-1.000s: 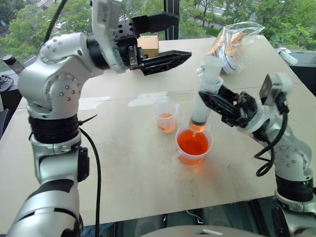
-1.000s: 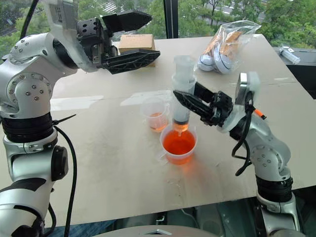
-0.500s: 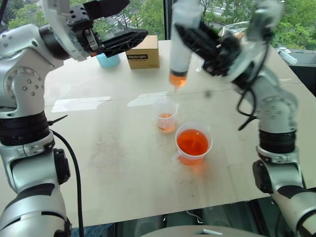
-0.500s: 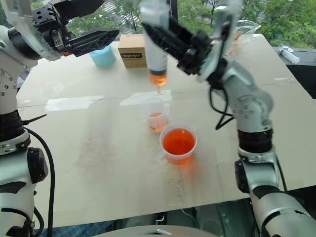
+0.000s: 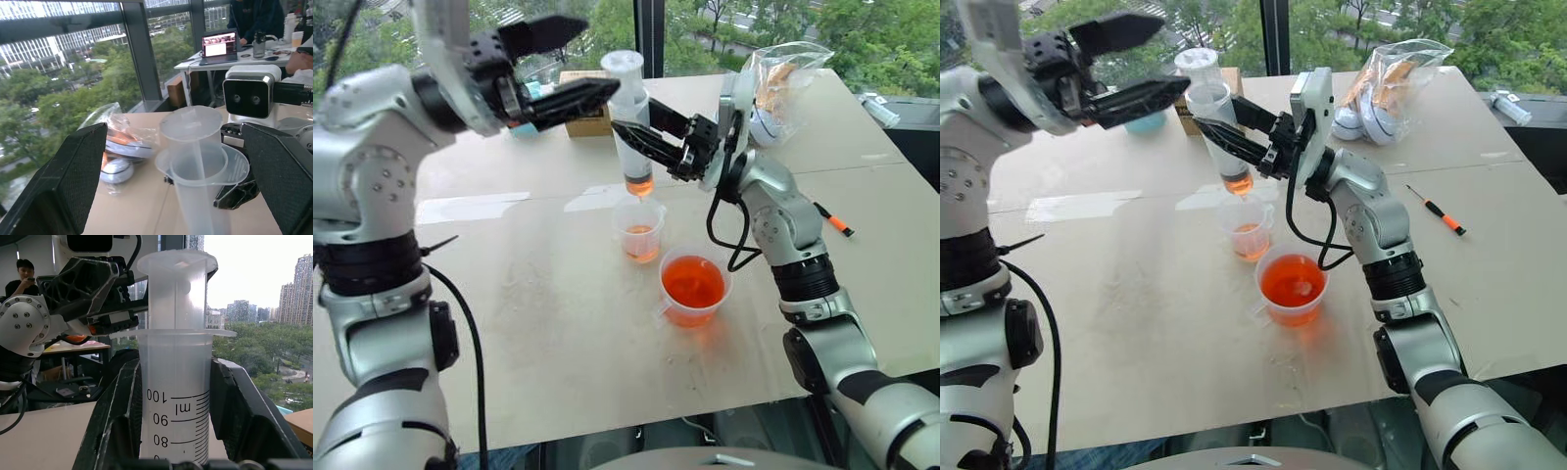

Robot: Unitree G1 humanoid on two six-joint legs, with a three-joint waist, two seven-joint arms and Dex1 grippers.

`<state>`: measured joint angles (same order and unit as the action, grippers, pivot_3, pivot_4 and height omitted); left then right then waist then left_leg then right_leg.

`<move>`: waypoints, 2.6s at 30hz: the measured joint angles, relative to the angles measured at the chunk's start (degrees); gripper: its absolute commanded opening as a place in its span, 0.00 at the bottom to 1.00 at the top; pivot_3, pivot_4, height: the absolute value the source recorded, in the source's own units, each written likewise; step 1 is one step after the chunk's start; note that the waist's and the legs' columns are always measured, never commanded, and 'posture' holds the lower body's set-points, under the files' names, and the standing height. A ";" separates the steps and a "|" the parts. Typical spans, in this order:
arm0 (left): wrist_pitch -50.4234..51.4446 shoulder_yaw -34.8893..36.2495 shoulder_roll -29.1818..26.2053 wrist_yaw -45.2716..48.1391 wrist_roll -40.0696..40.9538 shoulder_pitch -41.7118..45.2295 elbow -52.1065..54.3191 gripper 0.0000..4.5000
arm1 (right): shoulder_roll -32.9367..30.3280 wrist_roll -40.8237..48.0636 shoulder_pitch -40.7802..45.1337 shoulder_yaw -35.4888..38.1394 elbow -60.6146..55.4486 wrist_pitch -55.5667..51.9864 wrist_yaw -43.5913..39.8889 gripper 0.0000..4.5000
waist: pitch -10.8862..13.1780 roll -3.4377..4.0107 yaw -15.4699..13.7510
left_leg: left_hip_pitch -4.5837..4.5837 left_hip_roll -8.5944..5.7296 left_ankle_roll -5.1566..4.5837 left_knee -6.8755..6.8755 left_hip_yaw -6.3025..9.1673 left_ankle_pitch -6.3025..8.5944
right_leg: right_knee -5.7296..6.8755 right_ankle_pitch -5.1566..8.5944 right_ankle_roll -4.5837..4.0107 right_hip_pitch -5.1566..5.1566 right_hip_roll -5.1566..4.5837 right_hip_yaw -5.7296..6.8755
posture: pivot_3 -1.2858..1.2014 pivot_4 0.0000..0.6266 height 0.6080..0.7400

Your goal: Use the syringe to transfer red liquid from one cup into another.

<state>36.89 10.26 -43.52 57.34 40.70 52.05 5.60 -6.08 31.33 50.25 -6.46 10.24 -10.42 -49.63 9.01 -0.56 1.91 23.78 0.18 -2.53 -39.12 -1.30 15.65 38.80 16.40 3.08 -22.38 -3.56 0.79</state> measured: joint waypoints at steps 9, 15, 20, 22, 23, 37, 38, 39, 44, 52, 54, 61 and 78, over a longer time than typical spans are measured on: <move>-1.39 -1.90 2.48 -0.05 -1.48 -0.16 -2.59 0.99 | 1.26 -4.64 -0.02 -0.52 2.24 3.95 -2.15 0.32 | 0.00 0.00 0.61 | -0.01 0.01 0.02 0.01 -0.01 -0.01 | 0.02 0.00 0.00 -0.04 0.00 -0.01 | 0.52 0.24 1.00; -2.42 -2.66 2.92 1.51 -2.41 0.02 -4.40 0.99 | 1.99 -5.81 -0.52 -0.55 2.22 4.27 -2.79 0.32 | 0.00 0.00 0.51 | -0.01 0.00 0.02 0.01 -0.01 -0.01 | 0.02 0.00 0.00 -0.04 0.00 -0.01 | 0.52 0.24 1.00; -2.58 -2.89 3.72 1.71 -2.27 1.45 -5.13 0.99 | 2.11 -6.12 -0.73 -0.55 2.16 4.22 -3.05 0.32 | 0.00 0.00 0.50 | -0.01 0.00 0.02 0.01 -0.01 -0.01 | 0.02 0.00 0.00 -0.04 -0.01 -0.01 | 0.52 0.24 1.00; -2.49 -2.69 3.80 1.71 -1.94 1.66 -5.13 0.99 | 2.11 -6.15 -0.94 -0.55 2.16 4.19 -3.09 0.32 | 0.00 0.00 0.51 | -0.01 0.00 0.02 0.01 -0.01 -0.01 | 0.02 0.00 0.00 -0.04 -0.01 -0.01 | 0.52 0.24 1.00; -2.29 -2.24 3.98 1.71 -1.18 1.66 -5.13 0.99 | 2.10 -6.20 -1.06 -0.55 2.16 4.18 -3.18 0.32 | 0.00 0.00 0.55 | -0.01 0.00 0.02 0.01 -0.01 -0.01 | 0.02 0.00 0.00 -0.04 -0.01 -0.01 | 0.52 0.24 1.00; 0.42 -2.09 1.49 4.54 1.09 0.80 -2.72 0.32 | 2.57 -7.15 -1.09 -0.64 2.61 4.08 -3.83 0.32 | 0.00 0.00 0.57 | -0.01 0.00 0.02 0.01 -0.01 -0.01 | 0.03 0.00 0.00 -0.05 -0.01 -0.02 | 0.52 0.24 1.00; 0.39 -2.32 1.06 4.94 0.97 0.70 -2.72 0.32 | 2.58 -7.33 -1.09 -0.79 2.77 4.08 -3.87 0.32 | 0.00 0.00 0.57 | -0.01 0.01 0.02 0.01 -0.01 -0.01 | 0.02 0.00 0.00 -0.05 -0.01 -0.02 | 0.52 0.24 1.00; 0.38 -2.49 0.86 5.10 0.77 0.61 -2.74 0.32 | 2.58 -7.39 -1.09 -0.90 3.04 4.07 -3.87 0.32 | 0.00 0.00 0.56 | -0.01 0.01 0.02 0.01 -0.01 -0.01 | 0.03 0.00 0.00 -0.05 -0.01 -0.02 | 0.52 0.24 1.00; 0.12 -3.01 0.87 5.11 -0.10 0.58 -2.86 0.32 | 2.57 -7.64 -1.09 -0.91 3.32 4.07 -3.85 0.32 | 0.00 0.00 0.52 | -0.01 0.00 0.02 0.01 -0.01 -0.01 | 0.03 0.00 0.00 -0.05 -0.01 -0.02 | 0.52 0.24 1.00; -1.86 -3.85 0.89 5.25 -1.26 -0.77 -2.85 0.32 | 2.82 -8.16 -1.09 -0.91 3.47 3.52 -3.80 0.32 | 0.00 0.00 0.54 | -0.01 0.00 0.02 0.01 -0.01 -0.01 | 0.03 0.00 0.00 -0.05 -0.01 -0.02 | 0.52 0.24 1.00; -2.32 -4.04 0.88 5.39 -1.46 -0.99 -2.87 0.32 | 2.86 -8.16 -1.08 -0.91 3.46 3.42 -3.80 0.32 | 0.00 0.00 0.53 | -0.01 0.01 0.02 0.02 -0.01 -0.01 | 0.03 0.00 0.00 -0.05 -0.01 -0.02 | 0.52 0.24 1.00; -3.64 -5.05 0.85 5.99 -3.08 -1.87 -2.90 0.32 | 3.06 -8.15 -1.08 -0.90 3.46 2.45 -3.76 0.32 | 0.00 0.00 0.54 | -0.01 0.01 0.02 0.02 -0.01 -0.01 | 0.03 0.00 0.00 -0.05 -0.01 -0.03 | 0.52 0.24 1.00; -1.97 -4.92 0.86 5.90 -3.28 -2.65 -2.73 0.74 | 4.11 -6.63 -1.08 -0.31 3.39 -0.30 -3.32 0.32 | 0.01 0.00 0.52 | 0.00 0.01 0.02 0.02 -0.02 -0.01 | 0.03 0.00 0.00 -0.06 -0.01 -0.03 | 0.52 0.24 1.00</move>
<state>34.92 5.35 -42.66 63.24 37.42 49.39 2.86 -1.97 24.69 49.17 -6.77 13.62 -10.72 -52.95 9.02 -0.56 2.43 23.77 0.19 -2.52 -39.09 -1.31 15.64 38.83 16.40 3.08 -22.45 -3.57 0.76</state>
